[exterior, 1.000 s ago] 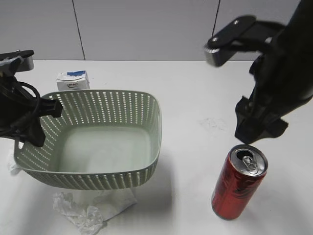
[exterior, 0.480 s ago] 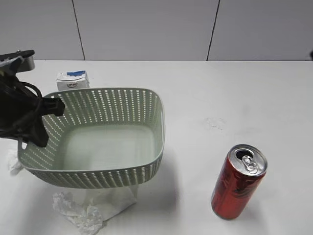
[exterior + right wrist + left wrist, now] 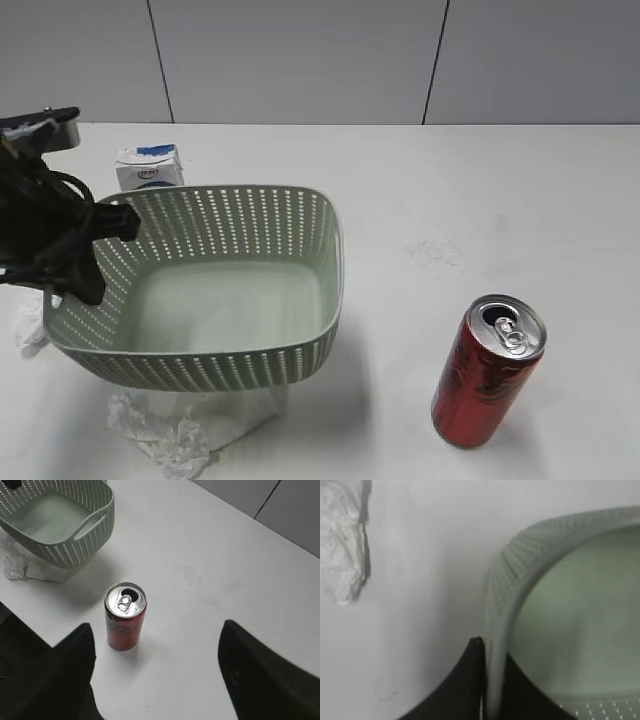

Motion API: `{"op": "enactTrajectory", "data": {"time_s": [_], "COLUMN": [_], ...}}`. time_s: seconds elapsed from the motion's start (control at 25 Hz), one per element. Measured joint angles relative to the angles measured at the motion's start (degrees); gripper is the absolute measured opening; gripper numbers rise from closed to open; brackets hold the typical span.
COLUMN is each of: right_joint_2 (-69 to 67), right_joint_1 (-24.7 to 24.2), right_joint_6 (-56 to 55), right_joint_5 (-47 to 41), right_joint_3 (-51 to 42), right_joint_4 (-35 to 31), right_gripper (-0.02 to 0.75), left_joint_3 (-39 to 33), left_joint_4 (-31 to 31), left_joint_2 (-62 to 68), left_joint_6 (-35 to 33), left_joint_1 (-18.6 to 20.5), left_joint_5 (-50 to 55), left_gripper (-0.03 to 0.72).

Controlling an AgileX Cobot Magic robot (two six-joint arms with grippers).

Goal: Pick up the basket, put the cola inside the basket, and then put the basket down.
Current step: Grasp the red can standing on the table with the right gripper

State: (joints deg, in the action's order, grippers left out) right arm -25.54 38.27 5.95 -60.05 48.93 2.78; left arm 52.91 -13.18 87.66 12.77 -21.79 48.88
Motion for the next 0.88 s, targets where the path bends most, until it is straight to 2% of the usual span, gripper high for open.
{"op": "enactTrajectory", "data": {"time_s": [0.2,0.48,0.88], "right_joint_2": [14.6,25.7,25.8], "right_joint_1": [0.0,0.0,0.0], "right_joint_6": [-0.2,-3.4,-4.2], "right_joint_5": [2.6,2.9,5.8], "right_joint_3": [-8.9,-22.7,-25.3], "right_joint_4": [0.0,0.1,1.1], "right_gripper": [0.583,0.583,0.583], "left_joint_3": [1.4,1.5,1.5], "left_joint_4": [0.0,0.0,1.2], "left_joint_2": [0.9,1.4,1.4], "left_joint_6": [0.0,0.0,0.0], "left_joint_1": [-2.6,-2.8,-2.8], "left_joint_5": [0.1,-0.1,1.3], "left_gripper": [-0.004,-0.004,-0.004]}}
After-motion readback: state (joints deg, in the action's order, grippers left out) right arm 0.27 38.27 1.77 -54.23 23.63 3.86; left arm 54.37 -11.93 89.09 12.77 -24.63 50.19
